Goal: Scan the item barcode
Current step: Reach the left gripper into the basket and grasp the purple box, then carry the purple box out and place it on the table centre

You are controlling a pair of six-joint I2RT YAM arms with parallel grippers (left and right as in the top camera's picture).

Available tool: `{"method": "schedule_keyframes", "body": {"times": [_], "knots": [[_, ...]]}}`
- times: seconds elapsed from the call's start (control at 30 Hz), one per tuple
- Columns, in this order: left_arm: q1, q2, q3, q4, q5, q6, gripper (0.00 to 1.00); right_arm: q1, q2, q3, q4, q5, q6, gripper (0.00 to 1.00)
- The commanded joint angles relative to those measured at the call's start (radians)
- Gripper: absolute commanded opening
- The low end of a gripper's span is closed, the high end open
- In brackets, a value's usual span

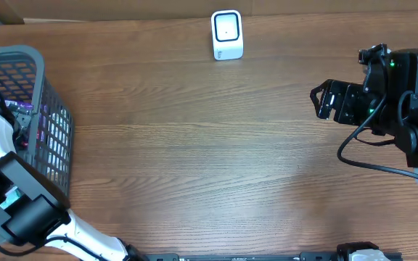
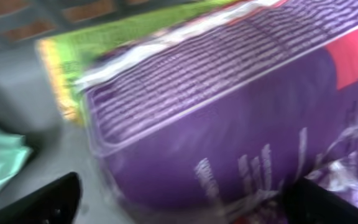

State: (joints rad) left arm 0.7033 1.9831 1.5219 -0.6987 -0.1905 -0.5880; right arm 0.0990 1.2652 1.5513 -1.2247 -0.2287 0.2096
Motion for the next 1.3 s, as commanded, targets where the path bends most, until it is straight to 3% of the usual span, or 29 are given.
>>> {"method": "schedule_keyframes", "body": {"times": [0.0, 0.03, 0.07, 0.13, 0.33, 0.57, 0.8, 1.0, 1.13, 1.27], "knots": [[-0.031, 0.048, -0.01, 0.016, 0.038, 0.02, 0.79, 0.004, -0.002, 0.021, -0.002, 0.002, -0.001, 0.94], [-0.037, 0.05, -0.01, 0.016, 0.038, 0.02, 0.67, 0.004, -0.002, 0.021, -0.001, 0.002, -0.001, 0.95], [-0.042, 0.05, -0.01, 0.017, 0.037, 0.021, 0.42, 0.004, -0.002, 0.021, -0.001, 0.002, 0.0, 0.95], [-0.044, 0.05, -0.007, 0.019, 0.034, 0.025, 0.04, 0.004, -0.002, 0.021, 0.0, 0.002, -0.001, 0.95], [-0.043, 0.048, 0.072, -0.066, 0.038, 0.035, 0.04, 0.004, -0.002, 0.021, 0.003, 0.002, 0.0, 0.95], [-0.044, -0.003, 0.325, -0.326, 0.04, 0.089, 0.04, 0.004, -0.002, 0.021, 0.014, 0.003, -0.001, 0.95], [-0.045, -0.166, 0.586, -0.554, 0.066, 0.198, 0.04, 0.004, -0.001, 0.021, 0.027, 0.002, -0.001, 0.95], [-0.103, -0.354, 0.656, -0.619, 0.332, 0.364, 0.04, 0.004, -0.001, 0.021, 0.033, 0.003, -0.001, 0.95], [-0.219, -0.436, 0.656, -0.66, 0.48, 0.471, 0.04, 0.004, -0.001, 0.021, 0.034, 0.002, -0.001, 0.95], [-0.378, -0.441, 0.65, -0.739, 0.532, 0.557, 0.04, 0.004, -0.001, 0.021, 0.034, 0.002, -0.001, 0.95]]}}
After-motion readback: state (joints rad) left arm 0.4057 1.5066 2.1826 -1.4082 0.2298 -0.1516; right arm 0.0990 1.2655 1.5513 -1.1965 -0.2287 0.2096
